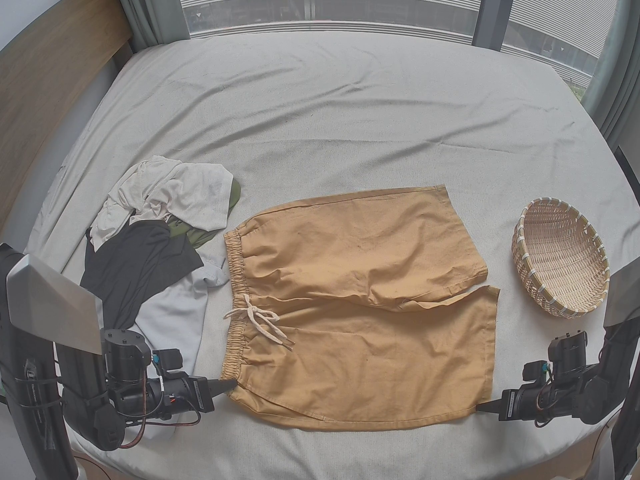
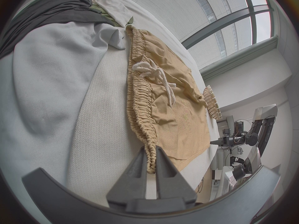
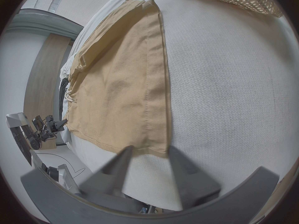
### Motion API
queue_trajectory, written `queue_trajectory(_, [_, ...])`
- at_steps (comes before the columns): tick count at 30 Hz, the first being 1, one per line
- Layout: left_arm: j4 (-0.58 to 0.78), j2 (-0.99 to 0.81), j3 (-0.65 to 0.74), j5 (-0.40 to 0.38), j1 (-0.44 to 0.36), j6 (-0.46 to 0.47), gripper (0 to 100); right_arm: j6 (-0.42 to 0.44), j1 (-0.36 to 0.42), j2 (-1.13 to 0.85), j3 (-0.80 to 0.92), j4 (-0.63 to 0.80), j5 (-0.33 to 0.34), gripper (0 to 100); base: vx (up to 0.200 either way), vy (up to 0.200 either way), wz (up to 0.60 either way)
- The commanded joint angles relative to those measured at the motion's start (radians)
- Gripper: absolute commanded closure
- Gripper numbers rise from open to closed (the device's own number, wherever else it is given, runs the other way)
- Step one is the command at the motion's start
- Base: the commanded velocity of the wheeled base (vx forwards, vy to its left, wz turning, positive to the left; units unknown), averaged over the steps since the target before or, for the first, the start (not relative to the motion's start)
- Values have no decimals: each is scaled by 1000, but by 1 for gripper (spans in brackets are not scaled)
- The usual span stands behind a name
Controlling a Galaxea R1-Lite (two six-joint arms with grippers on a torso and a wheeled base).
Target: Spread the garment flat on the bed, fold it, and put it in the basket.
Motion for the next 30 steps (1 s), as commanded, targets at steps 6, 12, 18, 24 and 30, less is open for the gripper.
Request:
queue_trajectory(6, [-2,0,0,0,-1,-1,100,-4,-33,-29,18,11,-1,100,0,0,0])
queue_trajectory(12, [-2,5,0,0,-9,-1,100,-15,-56,-150,18,88,1,100,0,0,0])
queue_trajectory(18, [-2,3,0,2,-10,-1,100,-18,-52,-156,18,120,-1,100,0,0,0])
queue_trajectory(24, [-1,2,0,2,-10,-1,100,-18,-32,-115,18,126,1,0,0,0,0])
queue_trajectory(30, [-2,0,0,2,-9,1,100,-15,-12,-84,18,119,2,0,0,0,0])
